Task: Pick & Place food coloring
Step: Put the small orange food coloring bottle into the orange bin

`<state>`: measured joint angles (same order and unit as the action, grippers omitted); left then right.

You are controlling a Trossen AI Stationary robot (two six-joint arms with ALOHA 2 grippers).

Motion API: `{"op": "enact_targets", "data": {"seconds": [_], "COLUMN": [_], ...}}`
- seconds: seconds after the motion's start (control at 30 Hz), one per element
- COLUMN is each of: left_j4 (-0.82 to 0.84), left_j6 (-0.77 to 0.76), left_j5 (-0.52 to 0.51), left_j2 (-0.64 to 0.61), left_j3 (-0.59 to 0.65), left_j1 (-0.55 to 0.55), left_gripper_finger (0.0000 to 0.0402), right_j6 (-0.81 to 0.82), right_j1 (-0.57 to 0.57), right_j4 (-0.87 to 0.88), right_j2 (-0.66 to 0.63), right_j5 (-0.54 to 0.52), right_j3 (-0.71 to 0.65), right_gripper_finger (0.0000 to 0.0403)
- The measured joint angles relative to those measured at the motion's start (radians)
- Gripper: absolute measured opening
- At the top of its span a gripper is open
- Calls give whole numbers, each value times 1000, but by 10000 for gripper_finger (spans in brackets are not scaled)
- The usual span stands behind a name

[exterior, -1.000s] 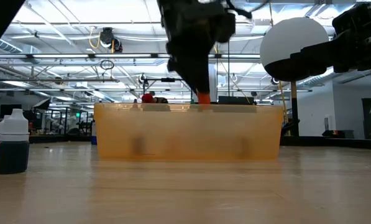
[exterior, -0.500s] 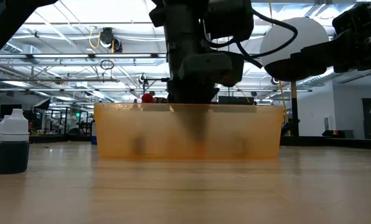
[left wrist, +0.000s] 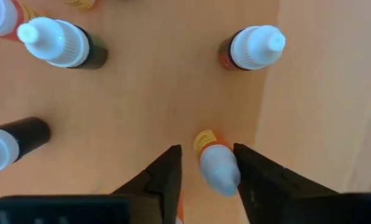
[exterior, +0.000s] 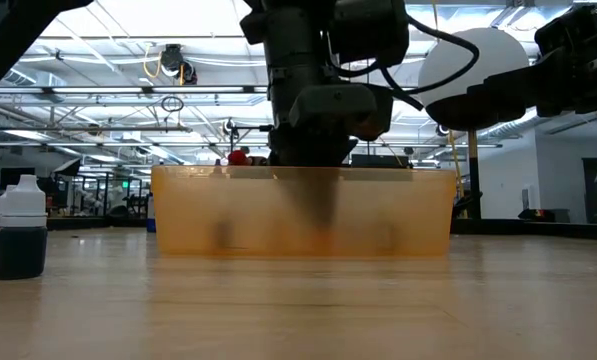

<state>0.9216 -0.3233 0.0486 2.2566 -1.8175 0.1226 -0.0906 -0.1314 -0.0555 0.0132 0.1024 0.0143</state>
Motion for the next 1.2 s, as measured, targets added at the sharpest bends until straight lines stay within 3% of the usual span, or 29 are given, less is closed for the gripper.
{"op": "enact_targets", "data": {"seconds": [0.33,0.5,0.6,0.73,0.83,0.97,1.2], "left_j4": [-3,125,254,370,395,399,355], "left_j6": [8,34,24,-38,-127,-294,-743], "left_j5": [0,-7,-55,-198,-270,-253,-235], "left_j2": [-13,-14,-15,-79,-146,-247,-395], "left_j3": [-35,-136,-217,-243,-186,-32,276], "left_j1": [-2,-5,0,43,98,189,359], "left_gripper_finger": [189,190,183,170,161,153,164], "right_j6": [0,0,0,0,0,0,0], "right_j1": [0,0,0,0,0,0,0], "right_j4": [0,0,0,0,0,0,0], "right_j2": [0,0,0,0,0,0,1], "right_j5": [0,0,0,0,0,0,1], "right_j3": [0,0,0,0,0,0,0], "right_gripper_finger": [151,149,150,153,153,153,151]}}
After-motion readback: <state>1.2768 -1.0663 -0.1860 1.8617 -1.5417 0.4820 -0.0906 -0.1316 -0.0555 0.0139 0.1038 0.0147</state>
